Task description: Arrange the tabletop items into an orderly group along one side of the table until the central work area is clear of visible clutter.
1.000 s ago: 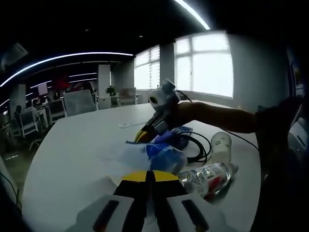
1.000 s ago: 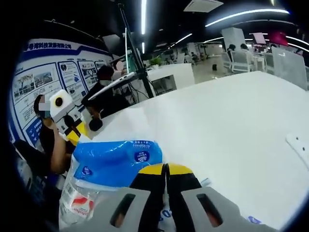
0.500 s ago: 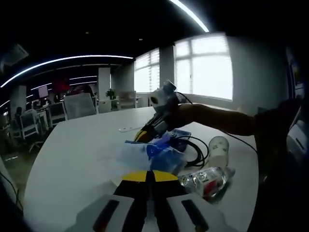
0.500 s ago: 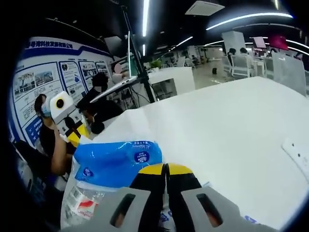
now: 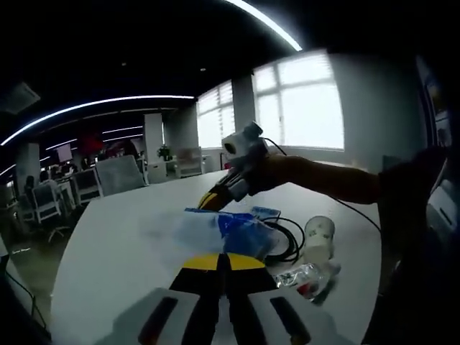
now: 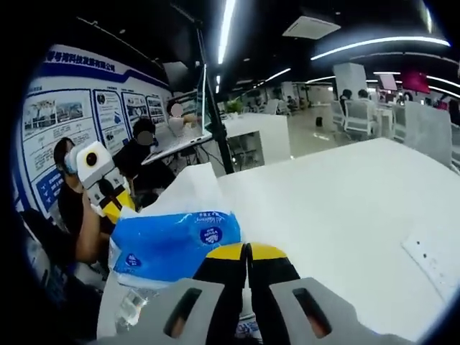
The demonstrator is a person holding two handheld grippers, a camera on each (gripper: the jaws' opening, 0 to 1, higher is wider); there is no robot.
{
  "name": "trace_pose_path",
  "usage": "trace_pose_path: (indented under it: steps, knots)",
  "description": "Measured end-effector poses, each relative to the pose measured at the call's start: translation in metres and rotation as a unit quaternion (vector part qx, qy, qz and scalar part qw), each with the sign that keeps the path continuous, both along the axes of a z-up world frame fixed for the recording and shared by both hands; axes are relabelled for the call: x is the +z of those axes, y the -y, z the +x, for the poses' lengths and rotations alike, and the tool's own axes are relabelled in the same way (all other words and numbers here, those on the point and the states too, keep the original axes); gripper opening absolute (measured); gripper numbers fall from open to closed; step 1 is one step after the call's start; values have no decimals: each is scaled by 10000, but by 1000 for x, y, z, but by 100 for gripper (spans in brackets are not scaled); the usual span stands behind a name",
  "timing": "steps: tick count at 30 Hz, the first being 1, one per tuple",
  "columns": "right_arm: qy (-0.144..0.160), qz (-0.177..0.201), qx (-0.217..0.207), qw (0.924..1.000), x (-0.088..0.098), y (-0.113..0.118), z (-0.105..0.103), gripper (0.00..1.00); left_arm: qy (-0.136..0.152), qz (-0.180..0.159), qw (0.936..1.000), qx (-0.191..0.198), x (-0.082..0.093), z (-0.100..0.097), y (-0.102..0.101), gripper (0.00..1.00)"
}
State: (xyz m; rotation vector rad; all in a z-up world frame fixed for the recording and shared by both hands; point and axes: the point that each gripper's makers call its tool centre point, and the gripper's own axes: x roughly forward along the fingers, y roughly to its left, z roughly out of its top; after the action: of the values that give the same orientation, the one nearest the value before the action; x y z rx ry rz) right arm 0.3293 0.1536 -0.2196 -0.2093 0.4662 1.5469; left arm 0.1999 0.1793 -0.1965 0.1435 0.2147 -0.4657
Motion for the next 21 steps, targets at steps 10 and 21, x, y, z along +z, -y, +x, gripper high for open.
trace_pose_path:
  steps: [10, 21]
  knots:
    - [253, 200, -37, 9995, 35, 9, -3, 0, 235, 116, 9996, -49, 26, -7, 9, 0]
    - [355, 251, -33, 9990, 47, 12, 0, 0, 348, 187, 9992, -50, 37, -13, 14, 0]
